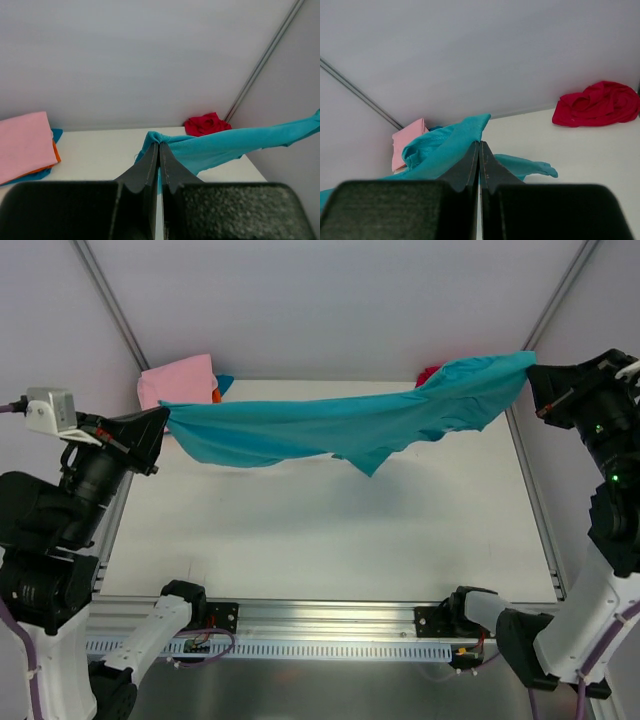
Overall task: Fold and stack the t-shirts
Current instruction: Flatten out the tshirt
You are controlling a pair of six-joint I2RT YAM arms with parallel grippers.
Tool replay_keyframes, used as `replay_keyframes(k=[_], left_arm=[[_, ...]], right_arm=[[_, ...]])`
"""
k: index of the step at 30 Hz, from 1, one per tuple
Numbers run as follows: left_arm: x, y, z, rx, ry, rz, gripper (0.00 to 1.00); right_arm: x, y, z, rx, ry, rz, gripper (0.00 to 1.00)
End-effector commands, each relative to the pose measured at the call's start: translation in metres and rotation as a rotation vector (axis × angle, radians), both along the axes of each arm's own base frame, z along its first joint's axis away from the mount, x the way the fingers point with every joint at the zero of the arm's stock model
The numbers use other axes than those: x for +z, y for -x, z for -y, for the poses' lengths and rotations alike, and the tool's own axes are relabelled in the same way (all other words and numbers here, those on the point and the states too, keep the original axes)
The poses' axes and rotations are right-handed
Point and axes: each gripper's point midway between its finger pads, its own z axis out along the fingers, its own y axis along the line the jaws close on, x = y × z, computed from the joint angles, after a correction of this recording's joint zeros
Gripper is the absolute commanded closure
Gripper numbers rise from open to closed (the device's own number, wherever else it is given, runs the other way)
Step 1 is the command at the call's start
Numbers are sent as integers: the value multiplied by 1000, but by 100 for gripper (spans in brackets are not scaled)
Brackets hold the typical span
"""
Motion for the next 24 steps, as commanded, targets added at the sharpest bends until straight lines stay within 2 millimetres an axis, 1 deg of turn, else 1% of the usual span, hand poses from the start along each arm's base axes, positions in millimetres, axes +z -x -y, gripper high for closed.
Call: replay_keyframes(k=[1, 2, 3, 5, 6, 8, 9, 12, 15, 19, 21, 23, 24], left_arm=[[14, 28, -1, -26, 15, 50, 100], [17, 36, -3, -27, 22, 62, 100], [17, 41, -3, -29, 24, 66, 100], [18, 51, -6, -28, 29, 73, 100], [19, 54, -7, -25, 30, 77, 100], [21, 60, -8, -24, 32, 82, 100], [22, 62, -10, -19, 33, 85, 100], [26, 67, -11, -16, 36, 93, 100], [28, 68, -12, -9, 34, 101, 100], [27, 60, -13, 3, 27, 96, 100], [26, 52, -13, 12, 17, 92, 100], [20, 40, -12, 21, 5, 72, 100], [12, 32, -11, 23, -2, 52, 100]], right_arm=[[18, 32, -1, -13, 10, 80, 100], [17, 39, -2, -14, 10, 80, 100], [19, 49, -2, -18, 14, 97, 100], [20, 58, -1, -30, 19, 109, 100], [23, 67, -1, -35, 20, 125, 100], [24, 73, 0, -42, 20, 130, 100], [29, 79, -1, -42, 18, 148, 100], [33, 83, 0, -51, 17, 165, 100], [35, 80, 2, -59, 15, 166, 100], [33, 64, 4, -65, 13, 140, 100], [29, 49, 6, -68, 11, 117, 100], [22, 30, 10, -76, 14, 86, 100], [20, 23, 12, -82, 18, 76, 100]])
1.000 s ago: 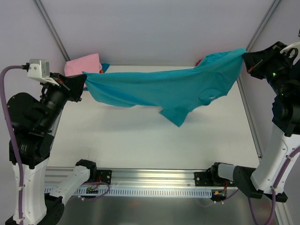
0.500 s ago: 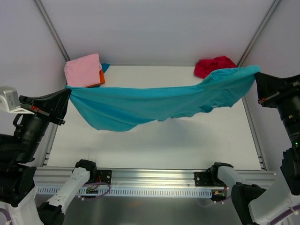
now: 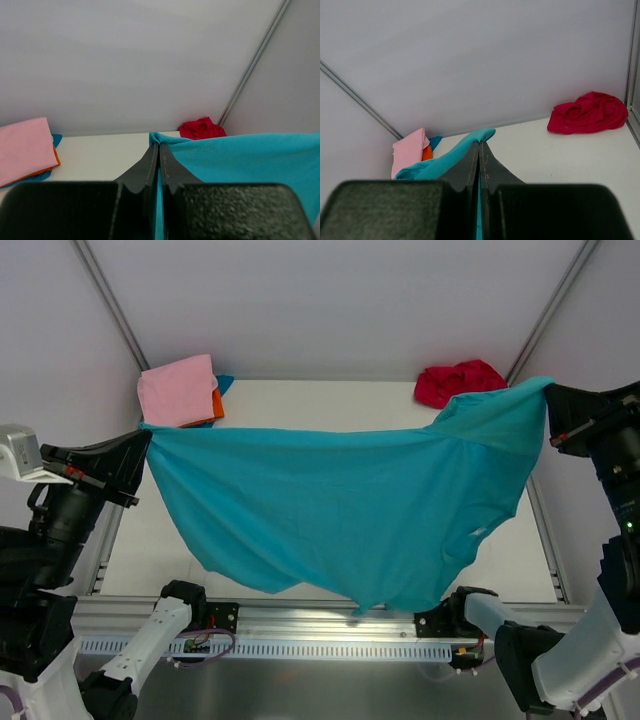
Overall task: Fold and stack the t-shirts
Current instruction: Flatten out the tshirt
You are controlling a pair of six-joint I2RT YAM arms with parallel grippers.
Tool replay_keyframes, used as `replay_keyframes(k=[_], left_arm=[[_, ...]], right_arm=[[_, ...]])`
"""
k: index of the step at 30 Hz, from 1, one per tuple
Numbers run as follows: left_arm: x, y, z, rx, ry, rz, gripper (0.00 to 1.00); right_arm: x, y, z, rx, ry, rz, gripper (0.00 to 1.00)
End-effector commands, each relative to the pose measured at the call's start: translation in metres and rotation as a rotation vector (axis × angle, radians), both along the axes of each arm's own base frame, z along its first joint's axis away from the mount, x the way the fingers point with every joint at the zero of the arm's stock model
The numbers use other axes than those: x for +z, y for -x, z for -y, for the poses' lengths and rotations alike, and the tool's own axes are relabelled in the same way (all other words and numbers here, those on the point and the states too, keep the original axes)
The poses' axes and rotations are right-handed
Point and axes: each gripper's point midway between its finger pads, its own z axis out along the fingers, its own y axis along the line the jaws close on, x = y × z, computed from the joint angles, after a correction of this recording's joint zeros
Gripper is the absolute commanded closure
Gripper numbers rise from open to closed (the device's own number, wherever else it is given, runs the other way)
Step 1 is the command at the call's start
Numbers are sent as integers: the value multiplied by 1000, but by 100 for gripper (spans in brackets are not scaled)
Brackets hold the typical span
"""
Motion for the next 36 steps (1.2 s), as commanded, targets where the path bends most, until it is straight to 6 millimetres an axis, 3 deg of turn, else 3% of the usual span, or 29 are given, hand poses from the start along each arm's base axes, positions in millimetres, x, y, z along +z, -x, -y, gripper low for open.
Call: replay_keyframes(k=[1, 4, 5, 8, 9, 11, 13, 14, 16, 18, 19, 21, 22, 26, 29, 34, 35, 36], left_arm=[[-7, -32, 0, 38, -20, -20, 100], [-26, -62, 3, 52, -31, -64, 100], [-31, -69, 5, 51, -34, -74, 100], [-59, -105, 13, 51, -44, -145, 100], [-80, -120, 15, 56, -53, -193, 100], [-102, -146, 19, 61, -56, -245, 100], [-138, -168, 24, 64, -59, -324, 100], [-156, -184, 27, 67, -67, -372, 100], [-182, -204, 31, 66, -67, -418, 100], [-210, -229, 38, 59, -78, -461, 100], [-229, -243, 41, 58, -92, -501, 100], [-239, -260, 43, 61, -95, -499, 100], [-258, -272, 46, 57, -115, -537, 100], [-280, -304, 52, 60, -140, -559, 100], [-302, -327, 54, 68, -161, -580, 100], [-316, -347, 50, 112, -178, -541, 99], [-322, -348, 44, 141, -183, -540, 93], [-321, -349, 42, 157, -190, -518, 68]], right_arm=[[-5, -46, 13, -45, 11, -33, 100], [-20, -83, 18, -51, 12, -91, 100], [-37, -105, 20, -49, 5, -145, 100], [-60, -144, 24, -48, 0, -193, 100], [-92, -169, 25, -44, -10, -277, 100], [-117, -195, 25, -29, -21, -327, 100], [-173, -228, 26, -18, -41, -457, 100], [-186, -241, 27, -15, -50, -466, 100], [-237, -271, 27, -2, -64, -560, 100], [-265, -289, 27, 9, -73, -606, 100], [-289, -307, 27, 20, -81, -647, 100], [-310, -322, 26, 33, -92, -688, 100], [-323, -336, 25, 46, -104, -703, 100], [-339, -362, 23, 51, -113, -696, 100], [-339, -377, 22, 55, -98, -671, 100], [-329, -392, 19, 54, -83, -598, 100], [-326, -394, 18, 52, -75, -583, 100], [-322, -396, 18, 45, -61, -567, 97]])
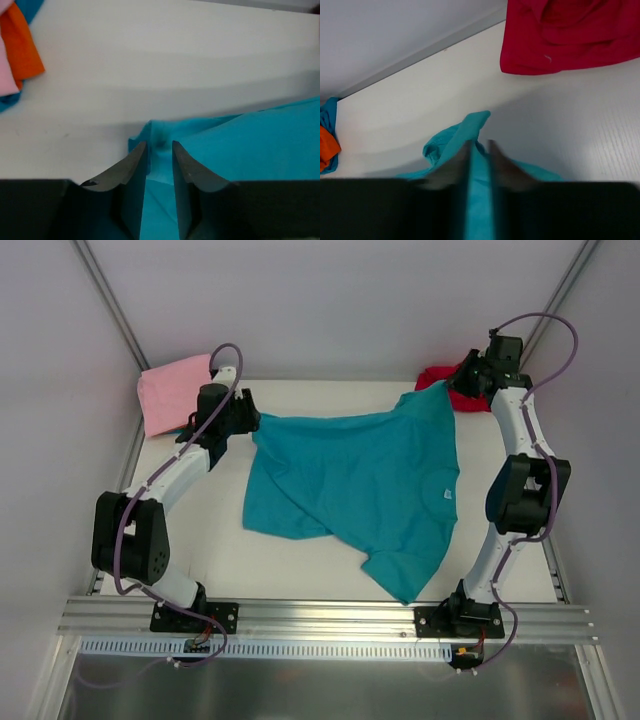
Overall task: Fold and stack the t-shirts
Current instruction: Flatten out the tshirt
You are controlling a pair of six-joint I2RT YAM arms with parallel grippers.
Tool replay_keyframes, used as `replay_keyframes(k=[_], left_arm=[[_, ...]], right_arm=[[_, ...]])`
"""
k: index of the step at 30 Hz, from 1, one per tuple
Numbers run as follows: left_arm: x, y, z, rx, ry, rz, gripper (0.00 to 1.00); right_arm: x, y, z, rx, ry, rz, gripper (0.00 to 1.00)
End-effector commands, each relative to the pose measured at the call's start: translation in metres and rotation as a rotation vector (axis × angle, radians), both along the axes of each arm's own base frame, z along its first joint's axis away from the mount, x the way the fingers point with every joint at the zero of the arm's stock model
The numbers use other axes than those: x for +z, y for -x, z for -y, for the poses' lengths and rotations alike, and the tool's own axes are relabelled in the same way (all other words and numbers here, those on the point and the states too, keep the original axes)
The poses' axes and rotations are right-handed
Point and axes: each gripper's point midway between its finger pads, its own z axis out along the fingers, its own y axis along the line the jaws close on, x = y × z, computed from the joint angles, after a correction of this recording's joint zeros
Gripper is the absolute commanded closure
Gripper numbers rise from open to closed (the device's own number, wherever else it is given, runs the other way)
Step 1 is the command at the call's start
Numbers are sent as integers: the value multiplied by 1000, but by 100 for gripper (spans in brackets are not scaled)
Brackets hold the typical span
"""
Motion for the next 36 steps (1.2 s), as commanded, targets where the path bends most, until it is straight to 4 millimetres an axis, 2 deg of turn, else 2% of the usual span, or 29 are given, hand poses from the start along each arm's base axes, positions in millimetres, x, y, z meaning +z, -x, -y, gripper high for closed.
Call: replay_keyframes(k=[1, 2, 3, 4, 5, 6, 7, 8, 9, 10, 11, 13, 14, 15, 16, 17, 18, 20, 21, 22, 23, 24, 25, 26, 29, 32, 36], left_arm=[[38, -22, -14, 71, -26, 222, 42], [38, -21, -24, 128, -34, 242, 6], [50, -16, -29, 147, -30, 289, 1], [53, -12, -32, 162, -31, 313, 1], [50, -6, -37, 181, -32, 327, 1], [64, 2, -42, 199, -25, 366, 1], [62, 9, -43, 204, -20, 356, 1], [77, 19, -44, 207, -2, 380, 1], [80, 25, -45, 208, 13, 373, 1], [85, 32, -42, 203, 47, 369, 1], [95, 45, -41, 192, 72, 372, 1], [100, 60, -34, 170, 124, 358, 1], [104, 74, -35, 169, 146, 348, 1], [103, 82, -32, 162, 165, 332, 1], [97, 91, -26, 136, 202, 301, 1], [89, 106, -24, 118, 218, 254, 1], [83, 114, -24, 126, 232, 224, 1], [78, 133, -17, 106, 302, 183, 1], [58, 142, -15, 105, 309, 115, 1], [52, 151, -7, 67, 336, 79, 1], [47, 158, -6, 68, 343, 51, 1], [31, 167, -7, 79, 333, -23, 1], [24, 172, -7, 80, 333, -63, 1], [16, 177, -4, 66, 331, -112, 1], [-4, 194, 3, 34, 323, -247, 1], [-19, 205, 7, 29, 329, -331, 1], [-39, 220, 16, 5, 360, -439, 1]], right_arm=[[53, -20, -2, 8, 48, 176, 61], [54, -19, 1, -4, 61, 179, 36], [65, -14, 1, -7, 69, 199, 17], [70, -9, 1, -3, 79, 209, 1], [62, -3, 5, -13, 103, 198, 0], [82, 10, 4, -19, 117, 238, 1], [85, 18, 5, -25, 130, 244, 0], [72, 29, 6, -36, 144, 216, 1], [90, 44, 4, -44, 157, 241, 0], [90, 53, 6, -59, 159, 220, 1], [83, 68, 4, -54, 150, 168, 1], [76, 90, -2, -37, 141, 132, 0], [66, 101, -3, -37, 133, 87, 0], [46, 111, -5, -29, 126, 36, 1], [41, 124, -9, -15, 111, 8, 3], [26, 136, -11, -12, 100, -49, 4], [16, 145, -13, -5, 87, -84, 4], [8, 167, -22, 17, 50, -129, 5], [4, 176, -25, 28, 38, -144, 4], [-5, 192, -31, 47, 20, -175, 4], [-8, 201, -35, 62, 13, -191, 4], [-12, 210, -38, 81, 12, -203, 5], [-24, 226, -41, 96, 9, -260, 5], [-22, 236, -43, 109, 7, -263, 4], [-35, 268, -52, 155, -25, -324, 5], [-54, 291, -51, 157, -22, -384, 4], [-72, 307, -54, 181, -34, -462, 4]])
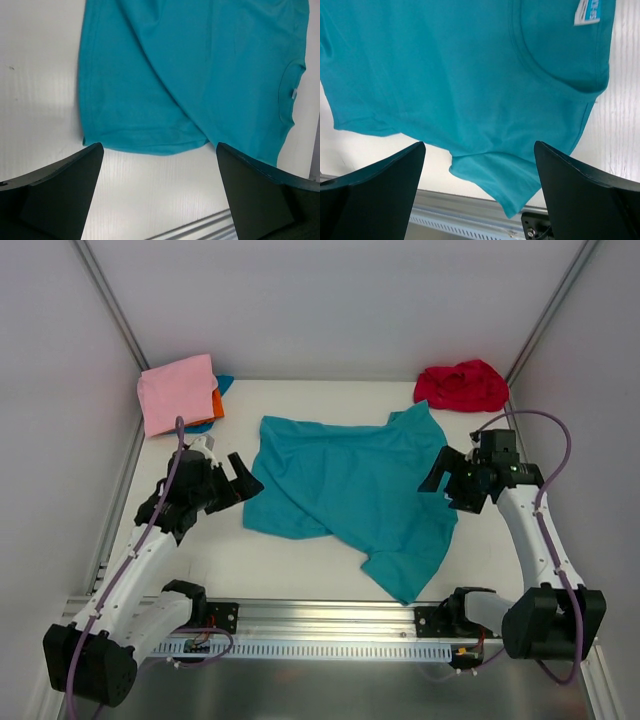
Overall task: Fold and stack the t-shirts
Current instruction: Flatten out the tshirt
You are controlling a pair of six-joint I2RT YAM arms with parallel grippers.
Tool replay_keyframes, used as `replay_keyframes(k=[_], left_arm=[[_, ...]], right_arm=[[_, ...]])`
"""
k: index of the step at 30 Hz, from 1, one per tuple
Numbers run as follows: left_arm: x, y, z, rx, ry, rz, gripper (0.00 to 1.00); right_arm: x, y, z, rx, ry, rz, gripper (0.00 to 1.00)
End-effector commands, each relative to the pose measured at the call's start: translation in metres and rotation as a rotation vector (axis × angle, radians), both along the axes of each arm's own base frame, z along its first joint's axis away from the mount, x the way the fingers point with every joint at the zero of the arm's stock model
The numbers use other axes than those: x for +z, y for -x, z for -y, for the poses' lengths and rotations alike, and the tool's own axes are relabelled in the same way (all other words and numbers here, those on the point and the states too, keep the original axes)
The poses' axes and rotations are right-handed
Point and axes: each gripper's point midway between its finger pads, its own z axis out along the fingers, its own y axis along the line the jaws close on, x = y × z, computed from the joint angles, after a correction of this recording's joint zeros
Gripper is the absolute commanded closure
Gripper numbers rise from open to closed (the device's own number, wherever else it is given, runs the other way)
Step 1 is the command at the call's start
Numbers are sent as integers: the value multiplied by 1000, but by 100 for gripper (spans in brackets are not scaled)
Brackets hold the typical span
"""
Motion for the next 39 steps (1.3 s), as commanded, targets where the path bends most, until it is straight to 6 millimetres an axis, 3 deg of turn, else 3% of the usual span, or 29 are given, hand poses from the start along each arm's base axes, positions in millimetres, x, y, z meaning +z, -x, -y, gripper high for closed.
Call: replay_keyframes(k=[1, 10, 19, 22, 26, 33, 39], left_arm=[[-18, 26, 18, -61, 79, -140, 1], [-65, 48, 38, -127, 102, -288, 1], [-97, 48, 47, -148, 3, -342, 1], [-106, 47, 42, -128, -53, -352, 1], [-111, 40, 19, -27, -186, -332, 1], [-108, 30, -15, 118, -318, -284, 1], [-118, 25, -19, 145, -357, -298, 9]], right_arm=[[-17, 21, -6, 47, -21, -101, 4], [-70, 18, 5, 36, 42, -267, 5], [-84, 4, 5, 12, 38, -284, 12], [-84, 3, 6, 15, 43, -283, 12], [-82, 1, 6, 16, 45, -278, 12], [-83, -2, 3, 19, 29, -271, 12], [-82, -1, 1, 27, 18, -265, 12]])
